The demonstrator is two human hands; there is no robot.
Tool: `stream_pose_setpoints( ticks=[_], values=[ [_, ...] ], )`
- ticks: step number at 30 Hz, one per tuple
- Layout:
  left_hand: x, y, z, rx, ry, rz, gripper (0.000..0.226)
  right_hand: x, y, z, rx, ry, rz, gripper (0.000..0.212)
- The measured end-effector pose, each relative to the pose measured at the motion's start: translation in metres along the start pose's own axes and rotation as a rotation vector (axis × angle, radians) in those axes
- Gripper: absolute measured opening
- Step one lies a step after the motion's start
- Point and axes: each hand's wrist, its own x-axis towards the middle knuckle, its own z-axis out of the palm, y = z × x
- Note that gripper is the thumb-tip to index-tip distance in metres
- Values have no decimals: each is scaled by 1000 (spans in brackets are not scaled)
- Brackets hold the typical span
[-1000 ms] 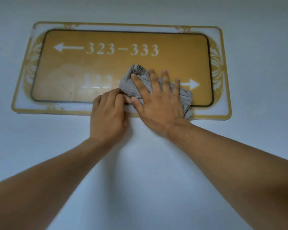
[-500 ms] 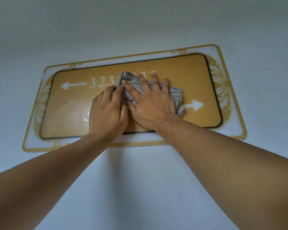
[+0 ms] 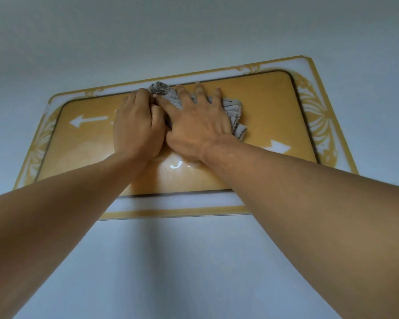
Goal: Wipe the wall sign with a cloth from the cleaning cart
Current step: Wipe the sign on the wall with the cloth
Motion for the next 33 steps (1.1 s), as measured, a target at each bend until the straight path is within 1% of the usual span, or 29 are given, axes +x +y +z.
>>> stream_pose_setpoints(
  ticks=[4,7,14,19,22,27,33],
  values=[
    [15,-7,2,99,13,20,25,15,1,0,4,-16,-24,59],
    [32,-12,7,148,18,-9,23,31,5,2,15,-5,-39,57],
    [64,-22,16,86,-49,-81,11,68,10,4,41,-13,-49,58],
    [74,-29,20,47,-60,-88,7,85,9,6,21,6,-43,57],
    [77,-32,21,-4,-59,-132,10,99,8,9,28,15,-48,57],
    [78,-33,21,-19,-42,-182,22,113,8,12,9,6,-61,57],
    [77,-34,19,-40,-54,-172,18,113,7,9,13,-13,-60,57]
  ],
)
